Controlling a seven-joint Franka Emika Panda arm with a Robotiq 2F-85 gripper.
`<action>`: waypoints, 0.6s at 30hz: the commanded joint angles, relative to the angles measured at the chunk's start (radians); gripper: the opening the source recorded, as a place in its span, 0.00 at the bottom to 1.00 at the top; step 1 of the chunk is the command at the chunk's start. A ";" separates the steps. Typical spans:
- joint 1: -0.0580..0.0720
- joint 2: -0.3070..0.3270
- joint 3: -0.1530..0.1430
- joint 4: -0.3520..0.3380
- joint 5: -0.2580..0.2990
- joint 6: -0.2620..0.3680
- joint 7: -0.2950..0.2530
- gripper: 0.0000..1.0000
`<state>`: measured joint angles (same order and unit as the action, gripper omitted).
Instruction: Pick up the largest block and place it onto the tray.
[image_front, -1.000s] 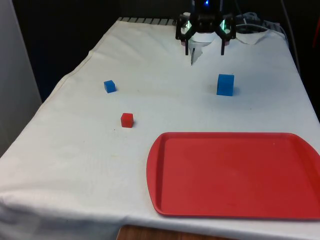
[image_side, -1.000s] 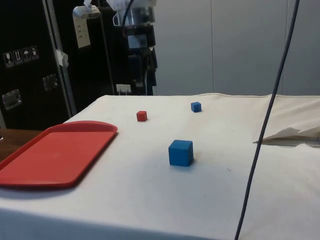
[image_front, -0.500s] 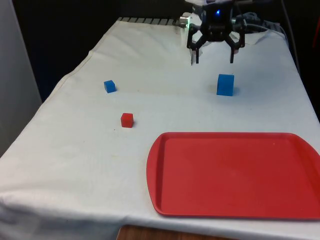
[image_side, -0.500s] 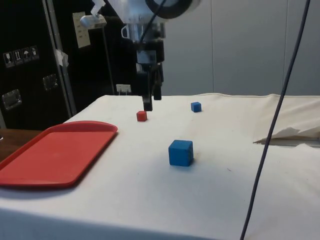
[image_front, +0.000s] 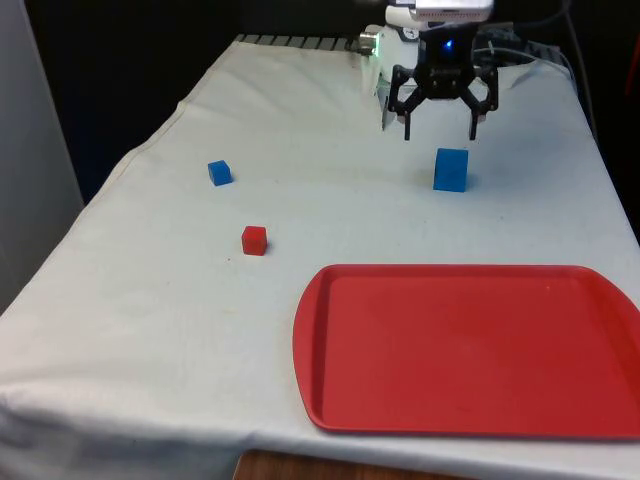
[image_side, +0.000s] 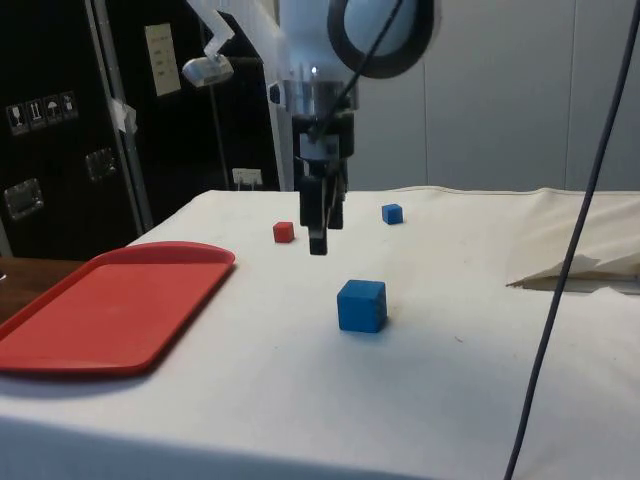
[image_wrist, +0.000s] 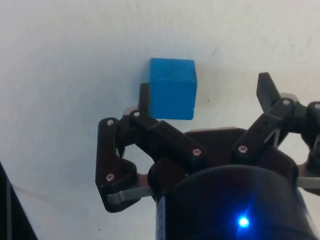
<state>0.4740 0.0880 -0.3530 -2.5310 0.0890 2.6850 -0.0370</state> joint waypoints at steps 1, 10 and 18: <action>0.005 0.000 0.002 -0.017 -0.011 0.031 0.020 1.00; 0.004 0.009 0.037 -0.073 -0.001 0.119 0.058 1.00; 0.003 0.031 0.070 -0.112 0.005 0.201 0.104 1.00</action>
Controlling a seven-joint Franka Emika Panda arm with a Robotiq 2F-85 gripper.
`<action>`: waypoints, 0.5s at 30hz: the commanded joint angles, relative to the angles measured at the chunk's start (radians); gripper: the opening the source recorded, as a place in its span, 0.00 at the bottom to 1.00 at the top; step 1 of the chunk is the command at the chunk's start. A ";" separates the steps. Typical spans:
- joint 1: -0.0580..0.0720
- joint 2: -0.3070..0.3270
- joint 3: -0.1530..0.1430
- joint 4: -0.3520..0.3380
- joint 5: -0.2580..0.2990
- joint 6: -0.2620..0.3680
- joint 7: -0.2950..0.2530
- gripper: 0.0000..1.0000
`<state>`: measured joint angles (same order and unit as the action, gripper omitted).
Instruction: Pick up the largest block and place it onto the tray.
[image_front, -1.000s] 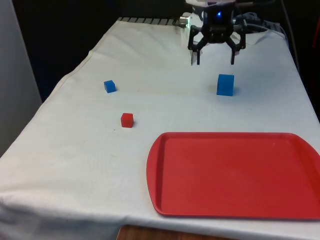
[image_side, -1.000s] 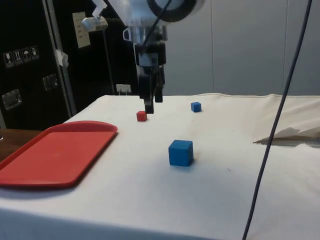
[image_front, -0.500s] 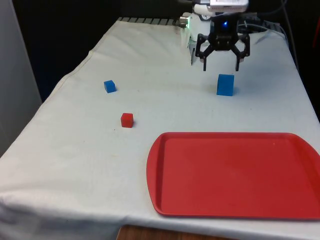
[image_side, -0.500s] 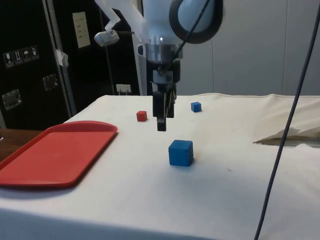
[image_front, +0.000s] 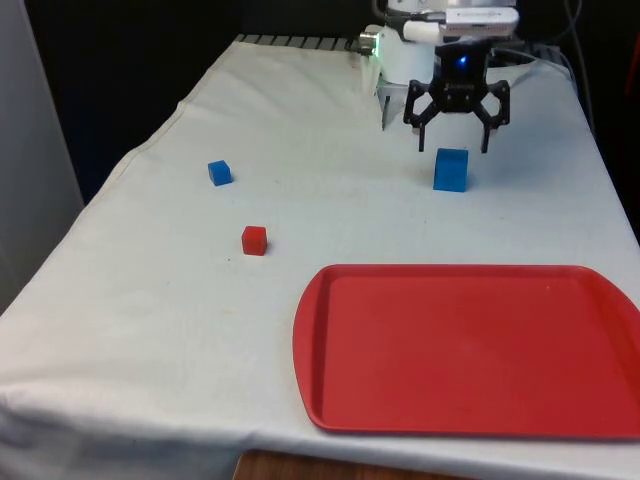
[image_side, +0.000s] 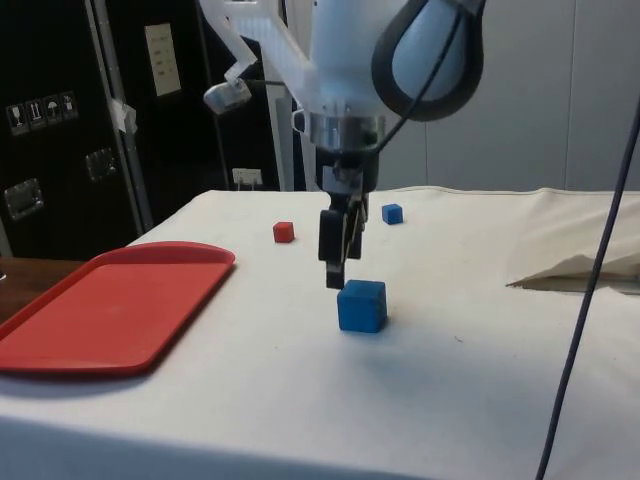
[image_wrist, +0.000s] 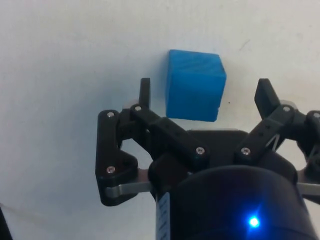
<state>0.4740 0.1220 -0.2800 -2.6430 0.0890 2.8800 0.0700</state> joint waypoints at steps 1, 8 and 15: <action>0.004 0.005 0.004 -0.009 0.006 0.027 0.010 1.00; 0.003 0.032 0.022 -0.033 0.006 0.087 0.046 1.00; 0.000 0.070 0.026 -0.060 0.003 0.149 0.076 1.00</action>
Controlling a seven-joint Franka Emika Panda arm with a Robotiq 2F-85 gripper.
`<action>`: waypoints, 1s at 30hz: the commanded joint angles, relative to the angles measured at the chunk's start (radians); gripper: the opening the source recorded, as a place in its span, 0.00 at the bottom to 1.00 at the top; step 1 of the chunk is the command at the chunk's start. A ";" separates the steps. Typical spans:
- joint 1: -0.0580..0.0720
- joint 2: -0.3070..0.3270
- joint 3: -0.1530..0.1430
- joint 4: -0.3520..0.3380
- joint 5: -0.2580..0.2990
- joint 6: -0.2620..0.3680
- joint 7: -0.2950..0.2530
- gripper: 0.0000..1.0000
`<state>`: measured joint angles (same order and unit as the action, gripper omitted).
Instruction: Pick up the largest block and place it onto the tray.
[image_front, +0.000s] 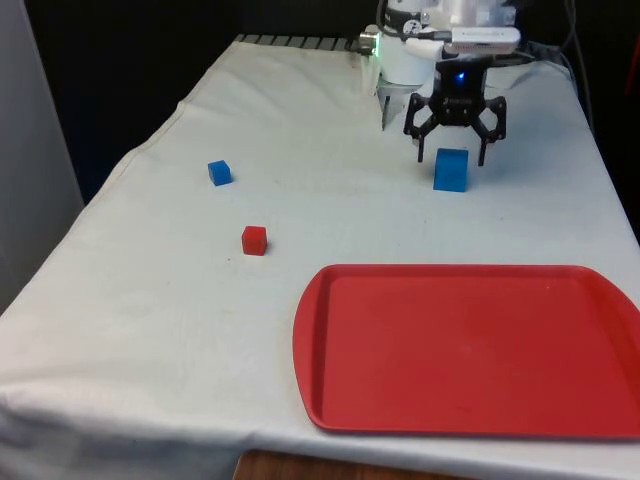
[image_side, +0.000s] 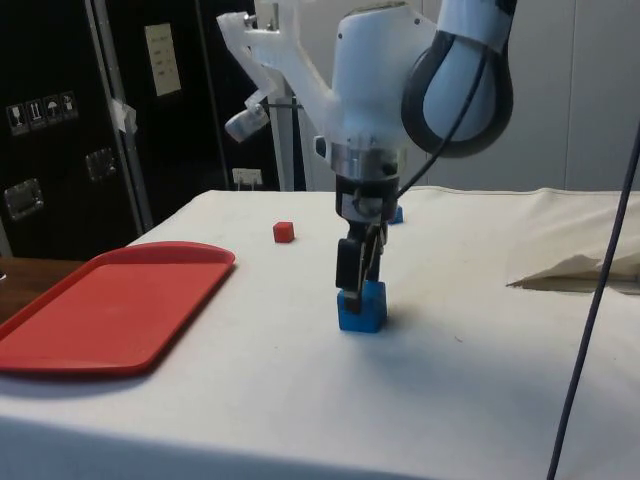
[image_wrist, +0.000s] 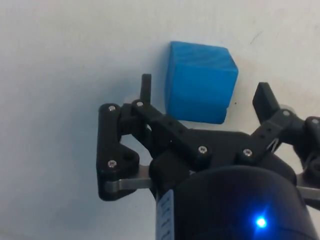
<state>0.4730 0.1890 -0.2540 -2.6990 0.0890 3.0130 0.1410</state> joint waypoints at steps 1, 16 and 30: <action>0.001 0.007 -0.001 -0.006 0.003 0.021 0.007 0.98; 0.000 0.022 -0.001 -0.011 0.001 0.035 0.018 0.00; 0.010 -0.027 -0.020 0.005 -0.022 0.014 0.078 0.00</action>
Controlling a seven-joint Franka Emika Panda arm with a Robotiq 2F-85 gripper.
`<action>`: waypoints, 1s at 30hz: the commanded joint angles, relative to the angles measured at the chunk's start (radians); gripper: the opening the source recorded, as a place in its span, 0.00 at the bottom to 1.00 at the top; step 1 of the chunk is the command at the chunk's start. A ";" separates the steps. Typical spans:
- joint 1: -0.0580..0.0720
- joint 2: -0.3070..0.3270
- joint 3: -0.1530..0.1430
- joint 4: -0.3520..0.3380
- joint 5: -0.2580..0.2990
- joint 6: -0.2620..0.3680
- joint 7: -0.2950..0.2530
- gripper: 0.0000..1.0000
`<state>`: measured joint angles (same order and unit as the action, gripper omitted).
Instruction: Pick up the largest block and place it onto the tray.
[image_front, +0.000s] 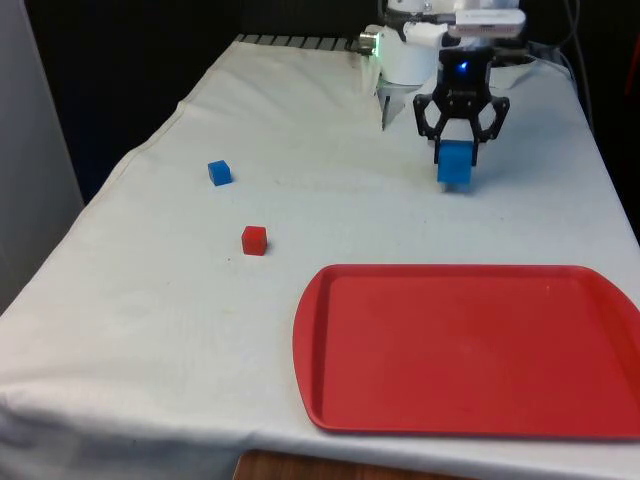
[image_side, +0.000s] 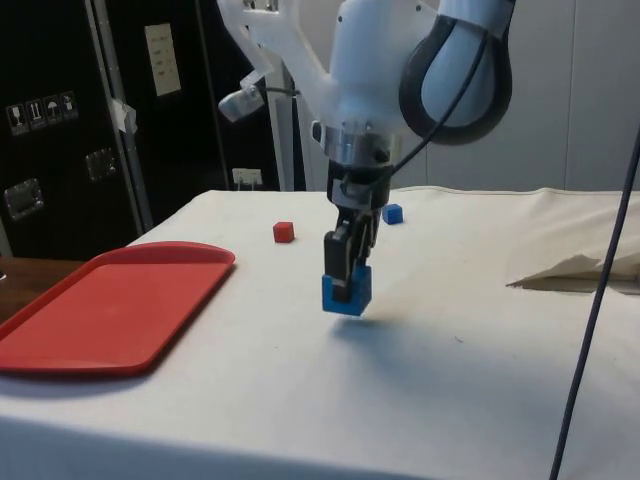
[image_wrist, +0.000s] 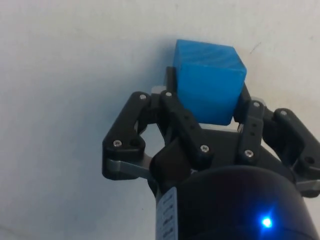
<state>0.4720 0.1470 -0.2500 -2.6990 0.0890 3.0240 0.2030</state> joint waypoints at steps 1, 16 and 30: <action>0.009 0.005 -0.023 0.010 -0.023 -0.002 0.022 0.00; -0.002 -0.025 -0.011 0.069 -0.008 -0.060 0.040 0.00; -0.013 -0.050 -0.016 0.154 -0.016 -0.135 0.061 0.00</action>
<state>0.4590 0.1090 -0.2570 -2.5560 0.0890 2.9120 0.2490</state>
